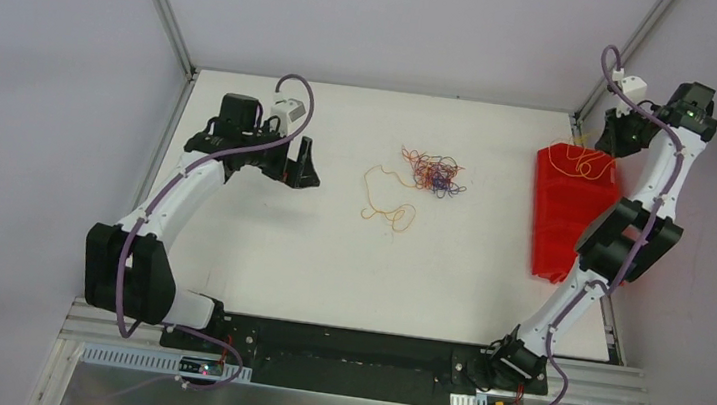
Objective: Untangle the cables
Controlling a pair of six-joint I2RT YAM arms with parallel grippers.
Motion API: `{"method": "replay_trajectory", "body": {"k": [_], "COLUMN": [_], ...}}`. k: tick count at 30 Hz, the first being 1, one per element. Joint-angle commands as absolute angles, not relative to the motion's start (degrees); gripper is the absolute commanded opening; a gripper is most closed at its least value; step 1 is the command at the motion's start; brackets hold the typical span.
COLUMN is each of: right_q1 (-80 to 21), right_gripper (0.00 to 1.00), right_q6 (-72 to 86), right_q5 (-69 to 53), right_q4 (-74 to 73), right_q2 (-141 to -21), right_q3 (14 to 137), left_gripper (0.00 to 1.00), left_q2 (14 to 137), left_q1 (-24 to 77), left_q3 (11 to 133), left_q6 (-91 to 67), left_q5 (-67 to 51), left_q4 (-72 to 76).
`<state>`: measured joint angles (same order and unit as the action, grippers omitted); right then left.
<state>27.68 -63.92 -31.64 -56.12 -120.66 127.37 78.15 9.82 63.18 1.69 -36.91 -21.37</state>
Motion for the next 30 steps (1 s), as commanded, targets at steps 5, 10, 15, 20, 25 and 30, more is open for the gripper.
{"method": "replay_trajectory", "body": {"k": [5, 10, 15, 20, 25, 30], "right_q1": [25.8, 24.6, 23.6, 23.4, 23.4, 18.7], "right_gripper": [0.00, 0.00, 0.00, 0.33, 0.58, 0.69], "right_q6": [-70.6, -74.1, -76.8, -73.6, -67.6, -56.2], "right_q5": [-25.0, -19.2, -17.1, -17.4, -22.8, -30.5], "right_q4": [-49.4, -40.4, -39.9, -45.0, -49.5, -52.9], "right_q2": [-126.7, -127.7, -129.5, -128.6, -120.9, -112.3], "right_q3": [131.2, 126.3, 126.3, 127.1, 124.7, 119.4], "left_gripper": [0.99, 0.99, 0.99, 0.99, 0.99, 0.99], "left_q2": [81.0, 81.6, 82.1, 81.7, 81.8, 87.5], "left_q1": [10.5, 10.6, 10.6, 10.5, 10.6, 11.8], "left_q3": [66.3, 66.5, 66.7, 66.9, 67.0, 70.8], "left_q6": [2.0, 1.7, 1.3, 1.9, 0.9, 0.2], "left_q5": [-37.2, -37.2, -37.2, -36.5, -36.6, -41.4], "left_q4": [-22.3, -22.4, -22.4, -23.0, -23.9, -23.9]}}
